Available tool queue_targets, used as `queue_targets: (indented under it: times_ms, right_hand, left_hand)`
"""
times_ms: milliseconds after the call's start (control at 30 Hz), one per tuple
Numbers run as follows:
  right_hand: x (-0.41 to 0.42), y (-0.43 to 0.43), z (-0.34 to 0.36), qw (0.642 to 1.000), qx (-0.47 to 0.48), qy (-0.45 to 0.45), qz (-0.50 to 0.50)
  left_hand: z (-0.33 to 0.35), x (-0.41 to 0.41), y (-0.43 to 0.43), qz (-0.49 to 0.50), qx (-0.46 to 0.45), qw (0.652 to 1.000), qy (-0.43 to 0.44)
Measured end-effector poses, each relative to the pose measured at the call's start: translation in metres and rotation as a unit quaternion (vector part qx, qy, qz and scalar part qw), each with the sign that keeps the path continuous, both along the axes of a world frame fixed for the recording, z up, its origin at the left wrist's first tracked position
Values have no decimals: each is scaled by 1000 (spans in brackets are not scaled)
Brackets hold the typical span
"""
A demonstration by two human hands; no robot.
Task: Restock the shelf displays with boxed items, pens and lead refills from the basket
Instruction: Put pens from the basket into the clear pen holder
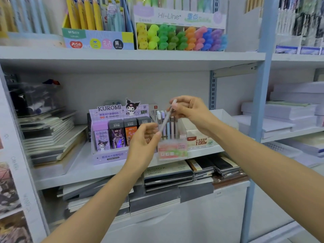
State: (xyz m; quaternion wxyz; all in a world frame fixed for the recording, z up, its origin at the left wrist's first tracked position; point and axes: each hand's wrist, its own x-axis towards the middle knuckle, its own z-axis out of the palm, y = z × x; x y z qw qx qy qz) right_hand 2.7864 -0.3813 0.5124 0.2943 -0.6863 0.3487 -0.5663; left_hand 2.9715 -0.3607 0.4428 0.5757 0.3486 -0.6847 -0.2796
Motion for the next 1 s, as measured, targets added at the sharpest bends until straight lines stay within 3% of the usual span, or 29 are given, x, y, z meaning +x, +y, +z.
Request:
queue_targets:
  times_ms: [100,200,267,667,867,1000]
  right_hand:
    - [-13,-5,12,994,-45,-39,-91]
    - [-15,-15,9,986,-67,5,-153]
    - [-11,-22,0,982,-60,49,-174]
    - [2,-39,-13,956,-83,213,-185]
    - [10,-46,-22,963,-90,187,-174]
    - [16,-55,-27,951,-84,223,-199]
  left_hand:
    - [-5,8,-6,89,-114,978,-153]
    - [-15,10,-13,95,-161,931,-313]
    - [-22,9,-16,96,-177,910,-363]
    - [-40,12,-21,83,-193,898,-386]
    - [-44,9,-21,88,-193,900,-382]
    - [-43,10,-21,92,-191,895,-393]
